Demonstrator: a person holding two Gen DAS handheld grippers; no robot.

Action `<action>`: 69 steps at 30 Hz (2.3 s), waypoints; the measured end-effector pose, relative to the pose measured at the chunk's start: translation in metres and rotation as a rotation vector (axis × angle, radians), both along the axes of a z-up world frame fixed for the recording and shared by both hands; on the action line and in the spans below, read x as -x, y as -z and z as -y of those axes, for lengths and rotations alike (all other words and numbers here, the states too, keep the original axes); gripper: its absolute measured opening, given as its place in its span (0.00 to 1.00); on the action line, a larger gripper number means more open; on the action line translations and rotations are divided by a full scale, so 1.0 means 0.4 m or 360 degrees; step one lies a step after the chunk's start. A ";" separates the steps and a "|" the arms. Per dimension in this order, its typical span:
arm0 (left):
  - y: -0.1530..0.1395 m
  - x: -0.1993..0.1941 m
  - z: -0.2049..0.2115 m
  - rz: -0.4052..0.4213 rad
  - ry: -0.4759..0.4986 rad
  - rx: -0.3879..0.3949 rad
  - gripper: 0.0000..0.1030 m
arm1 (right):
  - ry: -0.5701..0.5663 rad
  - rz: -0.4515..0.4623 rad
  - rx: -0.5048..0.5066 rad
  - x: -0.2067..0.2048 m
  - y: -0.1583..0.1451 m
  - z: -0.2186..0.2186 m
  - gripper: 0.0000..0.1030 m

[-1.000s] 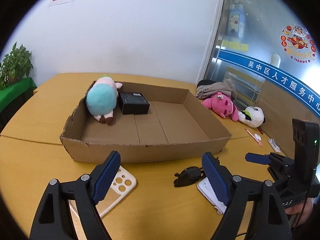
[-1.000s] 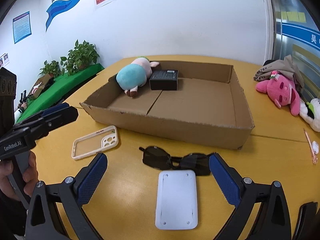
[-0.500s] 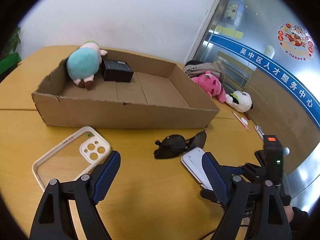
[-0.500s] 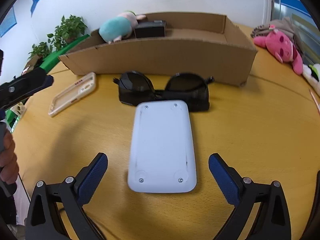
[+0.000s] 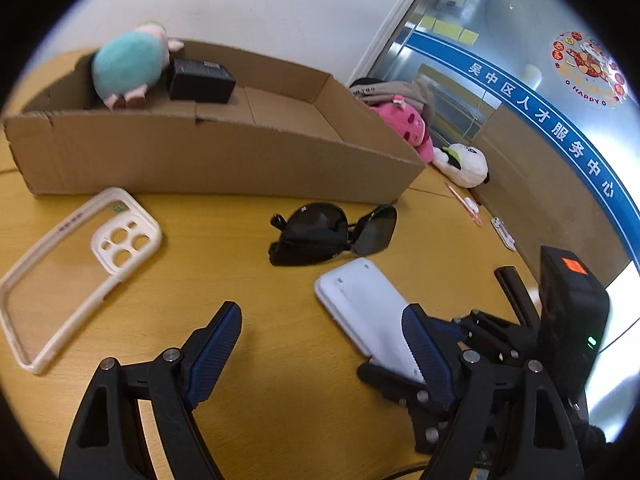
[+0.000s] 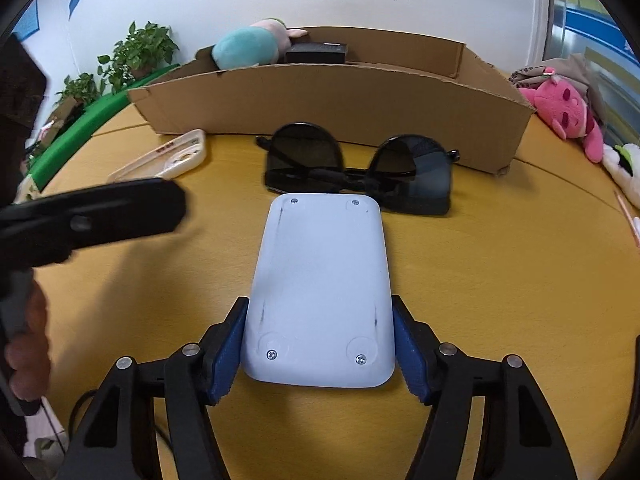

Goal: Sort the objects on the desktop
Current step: 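Close both grippers on the sides of the white rounded device, then lift the white device with both grippers and carry it over the box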

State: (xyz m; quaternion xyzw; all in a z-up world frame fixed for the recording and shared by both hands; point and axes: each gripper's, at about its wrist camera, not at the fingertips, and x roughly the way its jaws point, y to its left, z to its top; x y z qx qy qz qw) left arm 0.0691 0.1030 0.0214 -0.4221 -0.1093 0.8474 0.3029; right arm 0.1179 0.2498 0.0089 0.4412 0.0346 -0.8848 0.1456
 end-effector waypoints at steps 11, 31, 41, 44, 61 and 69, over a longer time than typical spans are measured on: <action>0.062 0.026 -0.019 0.0171 -0.0026 -0.0028 0.43 | -0.0149 -0.0004 0.0218 -0.059 -0.003 0.076 0.69; -0.072 0.049 0.020 0.0009 -0.0038 -0.0141 0.30 | -0.0154 -0.0111 0.0269 -0.037 -0.093 0.096 0.69; -0.276 0.133 0.033 -0.0259 0.0027 -0.0121 0.30 | -0.0179 -0.0331 0.0234 0.054 -0.273 0.115 0.69; -0.337 0.158 0.025 -0.0331 0.0049 -0.0114 0.30 | -0.0170 -0.0398 0.0212 0.086 -0.329 0.123 0.69; -0.582 0.336 -0.078 -0.0611 0.0201 -0.0010 0.30 | -0.0101 -0.0637 0.0151 0.271 -0.555 0.065 0.69; -0.598 0.469 -0.121 -0.0600 0.0220 0.0028 0.29 | -0.0072 -0.0586 0.0209 0.413 -0.565 0.024 0.68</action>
